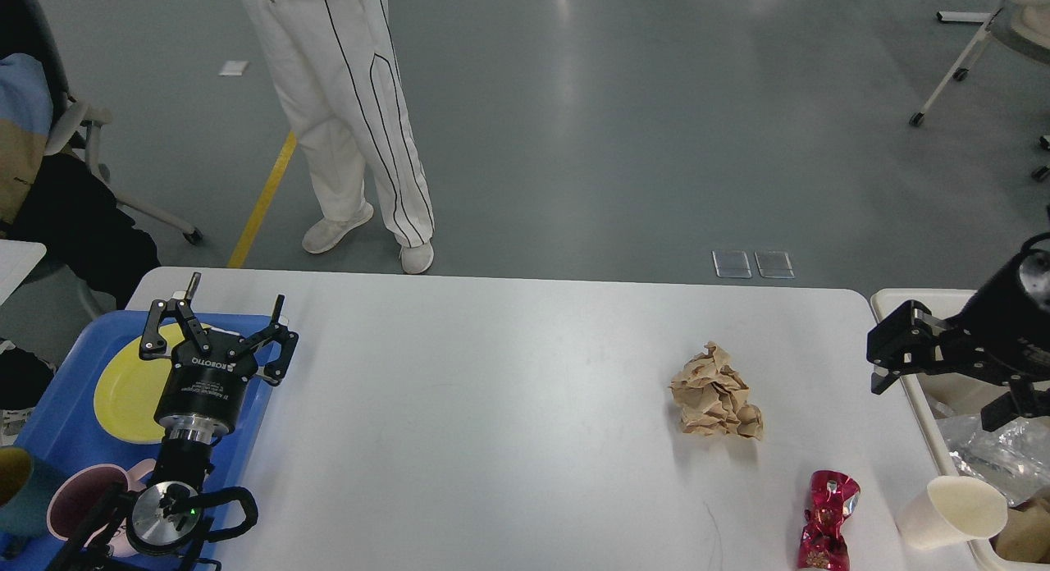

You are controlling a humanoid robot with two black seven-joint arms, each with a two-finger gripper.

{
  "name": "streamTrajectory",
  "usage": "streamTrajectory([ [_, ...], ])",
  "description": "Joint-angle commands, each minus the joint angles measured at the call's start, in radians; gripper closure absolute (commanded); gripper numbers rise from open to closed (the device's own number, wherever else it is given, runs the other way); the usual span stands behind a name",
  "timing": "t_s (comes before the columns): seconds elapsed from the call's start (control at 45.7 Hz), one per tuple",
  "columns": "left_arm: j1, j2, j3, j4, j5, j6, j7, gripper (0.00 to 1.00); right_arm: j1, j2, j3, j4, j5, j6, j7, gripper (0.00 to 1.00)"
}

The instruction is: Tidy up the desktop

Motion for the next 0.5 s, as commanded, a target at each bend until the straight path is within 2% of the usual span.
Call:
streamTrajectory([
  [0.0,0.001,0.0,0.0,0.0,0.0,0.0,0.001,0.04,-0.19,-0.078,0.01,-0.083,-0.002,-0.112,0.0,0.05],
  [0.044,0.0,0.0,0.0,0.0,0.0,0.0,-0.001,0.04,-0.307,-0.085,0.016,-0.14,0.006,-0.197,0.002,0.05],
  [0.175,0.001,0.0,0.0,0.0,0.0,0.0,0.001,0.04,-0.493,-0.077,0.062,-0.231,0.014,-0.325,0.003,0.06],
  [0.284,0.0,0.0,0.0,0.0,-0.001,0.0,0.001,0.04,-0.591,-0.077,0.134,-0.278,0.014,-0.354,0.003,0.06],
  [0.481,0.0,0.0,0.0,0.0,-0.001,0.0,-0.001,0.04,-0.657,-0.08,0.206,-0.334,0.056,-0.389,0.003,0.06],
])
